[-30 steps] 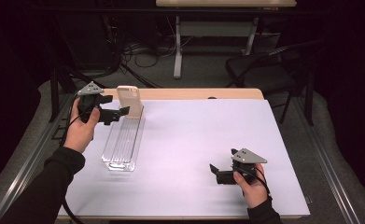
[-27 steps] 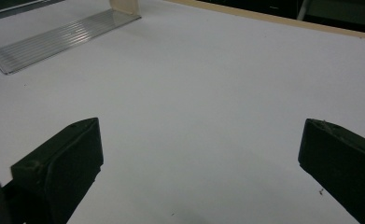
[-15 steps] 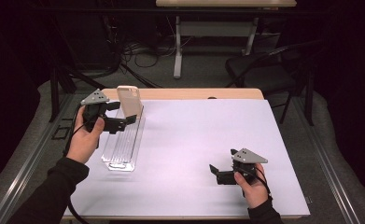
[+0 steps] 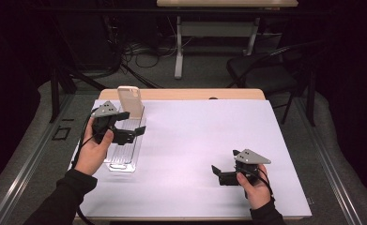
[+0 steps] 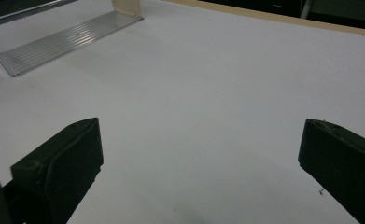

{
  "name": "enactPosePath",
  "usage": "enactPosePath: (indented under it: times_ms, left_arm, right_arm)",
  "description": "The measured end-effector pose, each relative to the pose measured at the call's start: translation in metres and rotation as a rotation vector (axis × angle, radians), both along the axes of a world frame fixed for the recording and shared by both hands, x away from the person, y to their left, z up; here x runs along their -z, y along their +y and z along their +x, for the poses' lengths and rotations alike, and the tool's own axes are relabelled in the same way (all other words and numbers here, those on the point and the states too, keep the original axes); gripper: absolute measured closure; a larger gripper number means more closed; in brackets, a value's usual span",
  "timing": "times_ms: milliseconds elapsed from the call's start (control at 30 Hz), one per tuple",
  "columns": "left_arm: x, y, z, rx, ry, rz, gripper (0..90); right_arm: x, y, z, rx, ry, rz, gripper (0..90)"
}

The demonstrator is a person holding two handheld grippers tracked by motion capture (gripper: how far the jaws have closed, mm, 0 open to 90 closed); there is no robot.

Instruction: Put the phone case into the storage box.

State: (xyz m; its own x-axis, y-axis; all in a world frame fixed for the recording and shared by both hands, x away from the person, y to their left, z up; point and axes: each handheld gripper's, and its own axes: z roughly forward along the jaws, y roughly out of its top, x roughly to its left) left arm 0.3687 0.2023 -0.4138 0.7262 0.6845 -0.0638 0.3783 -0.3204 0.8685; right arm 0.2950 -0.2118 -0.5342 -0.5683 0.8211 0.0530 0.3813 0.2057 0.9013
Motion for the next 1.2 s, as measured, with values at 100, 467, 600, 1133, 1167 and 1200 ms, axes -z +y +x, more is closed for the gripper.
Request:
enactPosePath:
  times_ms: [100,467,600,1133,1167,1200]
  left_arm:
    - [0.003,-0.003,-0.004,0.013,0.004,-0.004,15.2]
    - [0.012,-0.017,-0.017,0.062,-0.015,0.015,15.2]
    - [0.014,-0.021,-0.020,0.075,-0.022,0.022,15.2]
    - [0.038,-0.023,-0.046,0.092,-0.050,0.011,15.2]
    - [0.039,-0.023,-0.048,0.092,-0.052,0.010,15.3]
    - [0.040,-0.022,-0.051,0.090,-0.061,0.009,15.3]
  right_arm:
    - [0.000,-0.001,0.000,0.001,-0.005,-0.001,0.0]
    - [0.001,-0.005,-0.001,0.007,0.006,-0.003,0.0]
    - [0.000,-0.006,-0.002,0.013,0.001,0.004,0.0]
    - [-0.008,-0.003,-0.009,-0.006,-0.016,-0.013,0.0]
    - [-0.009,-0.004,-0.011,-0.010,-0.016,-0.016,0.0]
    - [-0.010,-0.004,-0.012,-0.005,-0.018,-0.014,0.0]
